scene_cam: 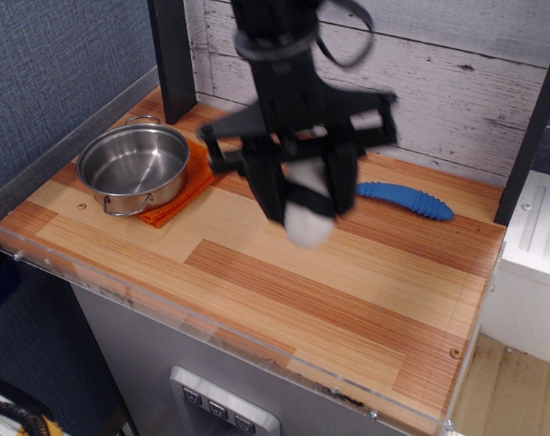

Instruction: Place the white object on the right front corner if the counter.

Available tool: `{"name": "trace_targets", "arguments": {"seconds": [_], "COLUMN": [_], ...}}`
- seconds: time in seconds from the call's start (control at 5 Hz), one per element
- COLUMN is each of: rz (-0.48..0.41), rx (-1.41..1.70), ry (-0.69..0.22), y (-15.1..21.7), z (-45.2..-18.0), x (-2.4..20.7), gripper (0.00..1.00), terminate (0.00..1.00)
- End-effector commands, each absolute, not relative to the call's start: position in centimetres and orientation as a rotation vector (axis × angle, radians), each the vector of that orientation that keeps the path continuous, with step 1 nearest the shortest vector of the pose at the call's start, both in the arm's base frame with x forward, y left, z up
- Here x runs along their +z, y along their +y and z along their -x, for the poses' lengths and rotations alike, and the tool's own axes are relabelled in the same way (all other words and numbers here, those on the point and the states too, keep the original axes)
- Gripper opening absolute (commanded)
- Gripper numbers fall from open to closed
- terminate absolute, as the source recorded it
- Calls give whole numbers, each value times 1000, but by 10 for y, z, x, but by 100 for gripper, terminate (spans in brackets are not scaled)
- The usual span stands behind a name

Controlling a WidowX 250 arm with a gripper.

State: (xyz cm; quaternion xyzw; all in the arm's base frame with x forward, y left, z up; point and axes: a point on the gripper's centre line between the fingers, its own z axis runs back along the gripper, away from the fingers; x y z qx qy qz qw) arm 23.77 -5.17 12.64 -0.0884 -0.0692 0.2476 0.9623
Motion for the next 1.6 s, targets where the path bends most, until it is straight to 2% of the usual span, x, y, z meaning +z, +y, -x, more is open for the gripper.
{"name": "trace_targets", "arguments": {"seconds": [0.0,0.4,0.8,1.0,1.2,1.4], "rz": [183,145,125,137,103,116], "rx": [500,431,379,371,408,425], "ry": [-145,-156,-128,-75,-86,-83], "y": [-62,-84,-98,-103,-99,-94], "z": [-237,-247,-246,-252,-257,-259], "x": [101,60,35,30,36,46], "gripper": [0,0,0,0,100,100], "terminate": [0,0,0,0,0,0]}}
